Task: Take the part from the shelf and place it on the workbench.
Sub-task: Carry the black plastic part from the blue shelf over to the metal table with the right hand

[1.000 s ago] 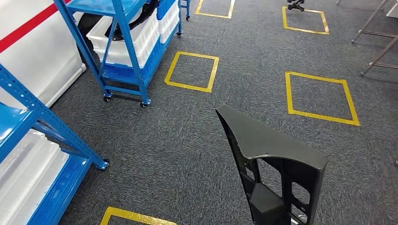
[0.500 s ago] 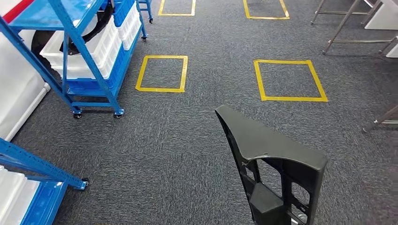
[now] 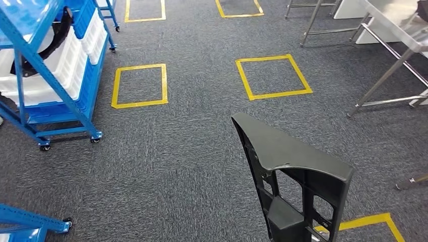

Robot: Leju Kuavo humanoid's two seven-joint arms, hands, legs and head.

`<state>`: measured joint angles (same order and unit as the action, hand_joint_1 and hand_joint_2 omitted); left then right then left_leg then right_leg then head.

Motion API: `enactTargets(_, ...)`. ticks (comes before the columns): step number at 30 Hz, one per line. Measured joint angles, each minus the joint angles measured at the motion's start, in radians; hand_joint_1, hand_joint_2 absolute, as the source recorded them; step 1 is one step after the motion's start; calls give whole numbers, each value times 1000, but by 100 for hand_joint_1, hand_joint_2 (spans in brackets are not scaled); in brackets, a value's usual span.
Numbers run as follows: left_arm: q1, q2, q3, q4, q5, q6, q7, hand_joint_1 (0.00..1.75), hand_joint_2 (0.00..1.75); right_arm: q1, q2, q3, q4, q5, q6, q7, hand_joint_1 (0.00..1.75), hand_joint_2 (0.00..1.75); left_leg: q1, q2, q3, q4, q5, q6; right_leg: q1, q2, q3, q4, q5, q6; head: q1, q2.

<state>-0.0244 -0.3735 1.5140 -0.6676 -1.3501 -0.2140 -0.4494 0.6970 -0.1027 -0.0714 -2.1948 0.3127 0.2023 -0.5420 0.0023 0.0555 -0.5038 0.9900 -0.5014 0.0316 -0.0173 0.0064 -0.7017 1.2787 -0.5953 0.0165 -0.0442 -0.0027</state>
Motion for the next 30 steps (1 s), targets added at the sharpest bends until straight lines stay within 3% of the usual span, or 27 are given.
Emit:
enactTargets(1, -1, 0, 0, 1, 0, 0, 0, 0, 0, 0, 0, 0, 1, 1, 1, 0, 175, 175, 0, 14, 2, 0, -3, -2, -1, -5, 18, -31, 23, 1, 0, 0)
enactTargets(3, -3, 0, 0, 3, 0, 0, 0, 0, 0, 0, 0, 0, 3, 4, 6, 2, 175, 175, -1, 39, 11, 0, -10, -8, -1, -36, 93, -161, 79, -1, 0, 0)
enactTargets(5, -4, -1, 0, 5, 0, 0, 0, 0, 0, 0, 1, 0, 3, 7, 10, 5, 175, 175, -5, 56, 21, 2, -18, -19, 4, -60, 143, -250, 103, -8, 0, 0)
enactTargets(6, -6, -1, 0, 5, 0, 0, 0, 0, 0, 0, 1, 0, 3, 8, 11, 6, 175, 175, -6, 63, 26, 2, -21, -24, 8, -60, 147, -260, 101, -12, 0, 0)
enactTargets(8, -11, -1, 0, 6, 0, 0, 0, 0, 0, 2, 2, 0, 3, 10, 11, 7, 175, 175, -5, 73, 34, 2, -27, -35, 8, -39, 146, -264, 104, -22, 0, 0)
enactTargets(10, -12, -1, 0, 6, 0, 0, 0, 0, 0, 2, 2, 0, 3, 15, 9, 8, 175, 175, -1, 35, 24, 38, -55, -46, 4, -17, 149, -271, 109, -34, 0, 0)
enactTargets(12, -9, -1, 0, 6, 0, 0, 0, 0, 0, 1, 2, 1, 3, 21, 6, 9, 175, 175, 3, -22, -25, 149, -115, -53, 3, 5, 151, -274, 111, -42, 0, 0)
enactTargets(14, -5, -1, 1, 7, -1, 0, 0, 0, 0, 0, 2, 2, 3, 25, 6, 9, 175, 175, 5, -43, -85, 267, -152, -57, 5, 32, 151, -273, 110, -45, 0, 0)
enactTargets(15, -4, -1, 1, 7, -1, 1, 0, 0, 0, 0, 2, 2, 3, 26, 5, 9, 175, 175, 6, -45, -98, 285, -142, -58, 5, 47, 152, -272, 110, -46, 0, 0)
enactTargets(16, -3, -1, 1, 8, -1, 1, 0, 0, 0, 0, 2, 2, 3, 27, 5, 10, 175, 175, 6, -48, -97, 267, -113, -59, 5, 64, 154, -271, 109, -45, 0, 0)
enactTargets(17, -3, -1, 1, 8, -1, 1, 0, 0, 0, 0, 2, 3, 3, 29, 3, 10, 175, 175, 8, -55, -80, 216, -71, -58, 4, 80, 156, -269, 107, -44, 0, 0)
enactTargets(19, -3, -1, 2, 8, -1, 1, 1, 0, 0, -1, 2, 6, 3, 35, -1, 10, 175, 175, 12, -98, -39, 102, -9, -54, 3, 108, 155, -260, 102, -37, 0, 0)
enactTargets(21, -4, -1, 2, 8, -3, 1, 4, 0, 0, 0, 3, 9, 4, 42, -4, 11, 175, 175, 12, -131, -17, 46, -5, -44, 1, 131, 142, -252, 102, -26, 0, 0)
enactTargets(23, -7, -1, 2, 9, -3, 1, 6, 0, 0, 2, 7, 11, 4, 48, -8, 12, 175, 175, 10, -120, -12, 31, -10, -31, -2, 153, 131, -252, 107, -12, 0, 0)
enactTargets(24, -8, -1, 2, 9, -4, 1, 6, 0, 0, 4, 9, 12, 4, 51, -10, 13, 175, 175, 10, -106, -10, 24, -6, -23, -2, 142, 127, -249, 105, -7, 0, 0)
enactTargets(25, -8, -2, 2, 9, -4, 1, 6, 0, 0, 4, 11, 12, 4, 54, -12, 14, 175, 175, 12, -92, -8, 18, -2, -17, -1, 116, 118, -231, 93, -4, 0, 0)
enactTargets(27, -5, -2, 2, 10, -4, 1, 6, 0, 0, 2, 14, 13, 4, 60, -15, 16, 175, 175, 12, -59, -4, 9, 0, -5, 3, 45, 76, -144, 42, 0, 0, 0)
enactTargets(28, -2, -2, 2, 10, -5, 1, 6, 0, 0, 1, 15, 15, 4, 63, -16, 17, 175, 175, 10, -43, -4, 9, -1, -2, 2, 23, 45, -84, 13, 2, 0, 0)
enactTargets(30, 1, -2, 2, 11, -5, 1, 6, 0, 0, 1, 17, 17, 4, 65, -19, 18, 175, 175, 8, -8, -3, 9, -6, 1, -3, 6, 7, -8, -11, 7, 0, 0)
